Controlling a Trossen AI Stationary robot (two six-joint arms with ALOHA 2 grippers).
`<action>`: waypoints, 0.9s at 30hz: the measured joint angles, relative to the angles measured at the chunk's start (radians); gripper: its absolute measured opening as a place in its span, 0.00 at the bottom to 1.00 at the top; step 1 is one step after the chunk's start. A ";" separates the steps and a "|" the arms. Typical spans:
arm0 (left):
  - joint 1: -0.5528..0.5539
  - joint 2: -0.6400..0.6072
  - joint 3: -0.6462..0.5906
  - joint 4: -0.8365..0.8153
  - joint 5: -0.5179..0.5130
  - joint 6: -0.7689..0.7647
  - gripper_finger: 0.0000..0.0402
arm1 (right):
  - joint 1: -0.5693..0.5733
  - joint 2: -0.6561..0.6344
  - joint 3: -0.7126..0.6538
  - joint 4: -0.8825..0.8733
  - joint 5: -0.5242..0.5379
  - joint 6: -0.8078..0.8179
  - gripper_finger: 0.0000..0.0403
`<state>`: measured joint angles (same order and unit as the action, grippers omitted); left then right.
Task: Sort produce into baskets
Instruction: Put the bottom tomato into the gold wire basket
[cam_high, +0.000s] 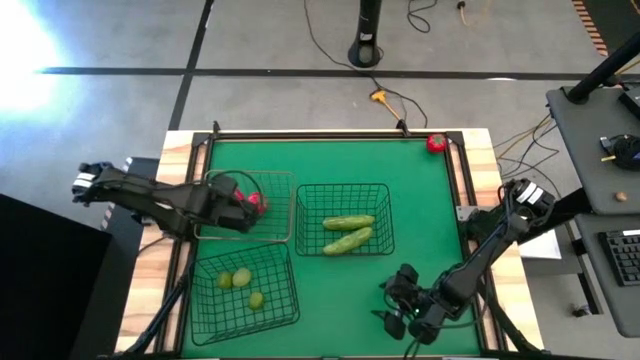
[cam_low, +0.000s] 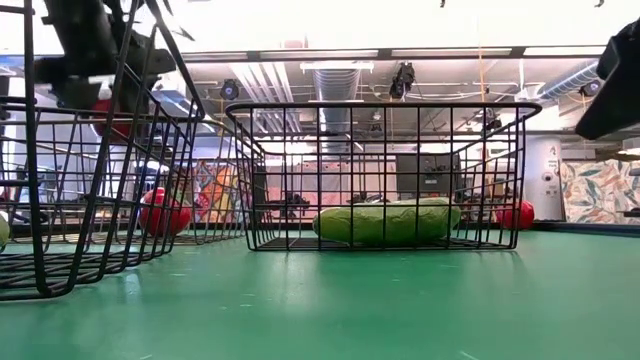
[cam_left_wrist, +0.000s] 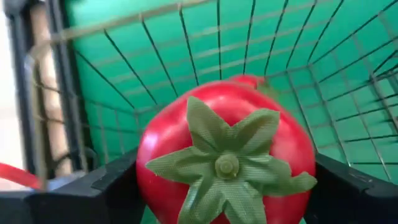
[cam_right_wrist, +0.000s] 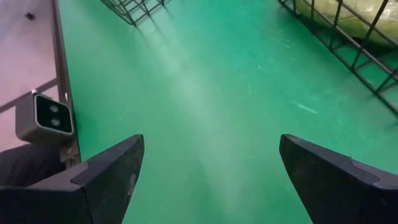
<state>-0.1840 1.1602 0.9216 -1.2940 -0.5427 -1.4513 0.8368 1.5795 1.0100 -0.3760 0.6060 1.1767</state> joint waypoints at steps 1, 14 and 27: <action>0.012 -0.005 -0.017 0.018 0.017 0.000 0.77 | 0.000 0.000 0.000 0.000 0.000 0.000 0.91; 0.216 0.058 -0.197 0.284 0.292 0.220 0.77 | -0.002 0.000 0.000 0.045 -0.003 0.000 0.91; 0.222 0.216 -0.208 0.290 0.265 0.291 0.86 | -0.002 0.000 0.000 0.052 -0.003 0.001 0.91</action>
<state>0.0376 1.3767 0.7136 -1.0039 -0.2779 -1.1603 0.8352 1.5791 1.0100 -0.3245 0.6033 1.1774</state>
